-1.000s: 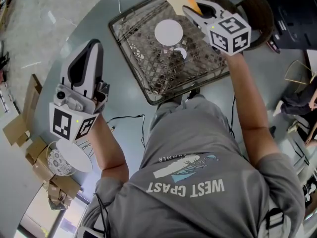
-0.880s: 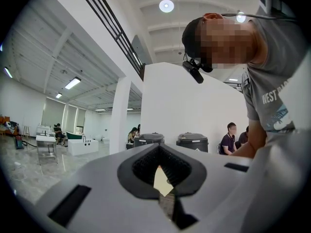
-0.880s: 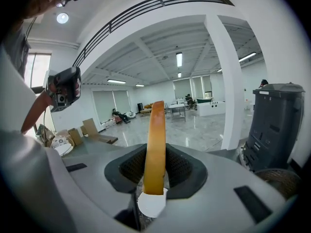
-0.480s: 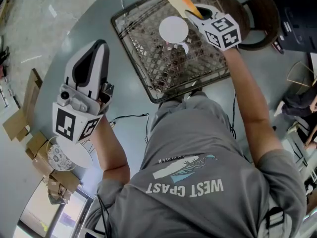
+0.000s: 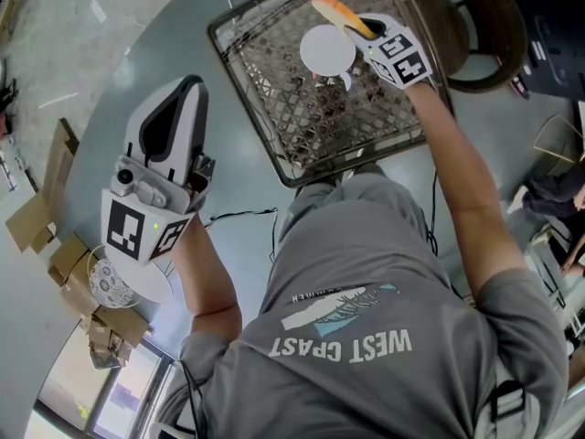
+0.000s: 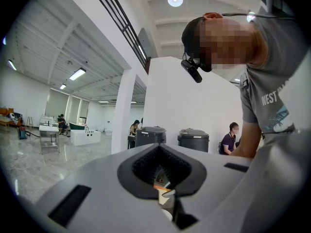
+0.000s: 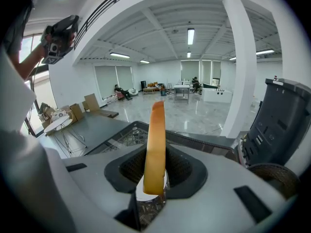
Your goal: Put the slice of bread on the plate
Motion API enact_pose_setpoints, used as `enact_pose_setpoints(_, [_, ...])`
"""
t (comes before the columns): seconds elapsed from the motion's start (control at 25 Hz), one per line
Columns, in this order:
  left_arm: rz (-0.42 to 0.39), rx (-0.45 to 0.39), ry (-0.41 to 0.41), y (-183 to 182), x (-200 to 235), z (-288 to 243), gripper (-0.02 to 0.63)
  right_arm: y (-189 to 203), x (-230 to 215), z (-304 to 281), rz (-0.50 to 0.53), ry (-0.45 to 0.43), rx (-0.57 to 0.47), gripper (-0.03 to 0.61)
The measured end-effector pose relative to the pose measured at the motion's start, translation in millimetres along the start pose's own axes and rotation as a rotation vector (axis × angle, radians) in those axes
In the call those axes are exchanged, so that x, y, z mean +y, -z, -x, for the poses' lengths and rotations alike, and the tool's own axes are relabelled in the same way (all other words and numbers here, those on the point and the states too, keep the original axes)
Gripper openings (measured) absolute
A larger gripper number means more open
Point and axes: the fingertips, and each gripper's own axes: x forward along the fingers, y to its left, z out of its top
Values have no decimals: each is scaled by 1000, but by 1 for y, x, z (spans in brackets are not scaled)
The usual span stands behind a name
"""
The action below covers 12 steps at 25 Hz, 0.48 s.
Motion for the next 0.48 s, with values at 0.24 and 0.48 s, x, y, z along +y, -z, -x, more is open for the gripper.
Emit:
enact_pose_setpoints(0.24, [14, 20, -8, 9, 5, -1, 8, 33, -4, -22, 15, 7, 71, 92])
enact_pose_setpoints(0.48, [26, 38, -11, 19, 11, 0, 8, 57, 0, -42, 82, 12, 135, 92])
